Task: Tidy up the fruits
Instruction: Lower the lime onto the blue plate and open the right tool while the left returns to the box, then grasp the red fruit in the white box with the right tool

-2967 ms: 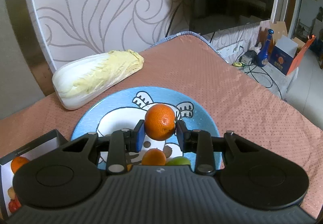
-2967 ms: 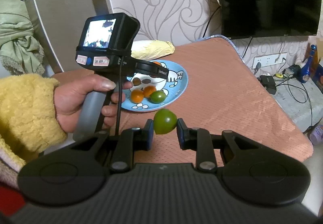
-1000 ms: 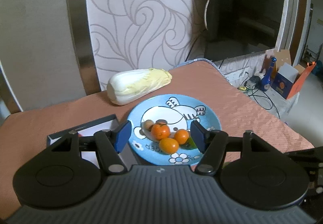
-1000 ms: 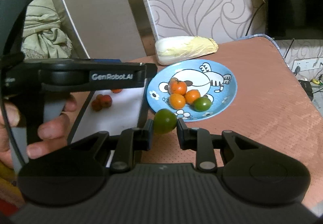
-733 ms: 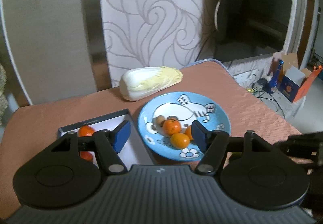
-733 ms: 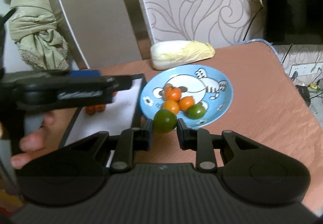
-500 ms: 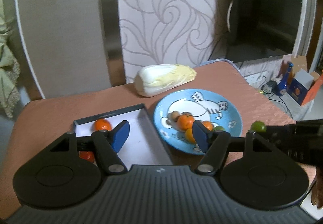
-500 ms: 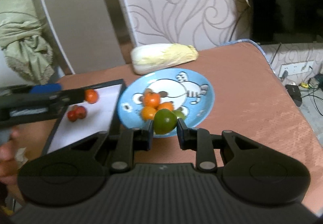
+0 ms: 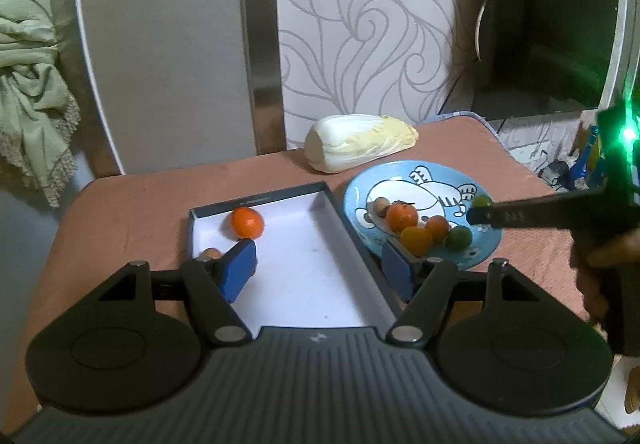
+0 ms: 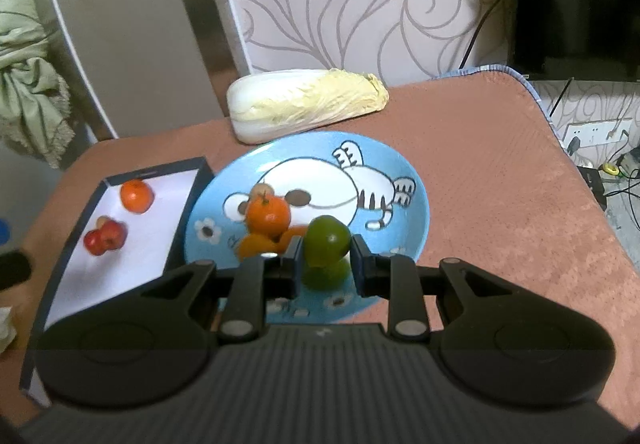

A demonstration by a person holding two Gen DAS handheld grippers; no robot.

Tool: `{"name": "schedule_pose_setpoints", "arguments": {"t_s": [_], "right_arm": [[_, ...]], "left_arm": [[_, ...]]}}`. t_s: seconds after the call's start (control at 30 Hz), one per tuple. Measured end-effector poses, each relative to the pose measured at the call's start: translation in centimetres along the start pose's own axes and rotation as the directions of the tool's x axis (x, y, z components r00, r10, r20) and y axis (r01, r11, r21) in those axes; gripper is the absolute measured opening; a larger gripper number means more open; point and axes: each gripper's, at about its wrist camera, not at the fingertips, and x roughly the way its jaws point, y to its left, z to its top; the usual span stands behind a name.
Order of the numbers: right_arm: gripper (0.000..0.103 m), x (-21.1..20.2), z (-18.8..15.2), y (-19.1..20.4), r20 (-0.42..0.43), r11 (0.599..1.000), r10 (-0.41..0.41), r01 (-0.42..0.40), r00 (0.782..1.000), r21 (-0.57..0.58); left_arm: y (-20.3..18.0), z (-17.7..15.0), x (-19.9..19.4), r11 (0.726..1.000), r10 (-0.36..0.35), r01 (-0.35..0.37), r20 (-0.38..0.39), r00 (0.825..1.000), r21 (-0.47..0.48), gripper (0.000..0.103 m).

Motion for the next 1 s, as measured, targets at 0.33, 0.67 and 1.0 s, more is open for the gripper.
{"name": "schedule_pose_setpoints", "arguments": {"t_s": [0.33,0.67,1.0], "right_arm": [[0.03,3.6,1.4,-0.1,-0.005,0.998,-0.065,0.064,0.998,-0.027],[0.031,4.0,2.3,1.3,0.018,0.996,-0.065,0.066,0.998,-0.058],[0.032,3.5,1.9,9.9,-0.056,0.937,0.228,-0.235,0.972,-0.258]], "left_arm": [[1.4,-0.8,-0.9,0.998,0.043,-0.044,-0.017,0.999,-0.047,0.077],[2.2,-1.5,-1.1,0.995,0.061,-0.063,-0.034,0.998,-0.076,0.077],[3.2,-2.0,-1.4,0.994,0.067,-0.07,-0.039,0.997,-0.085,0.077]]}}
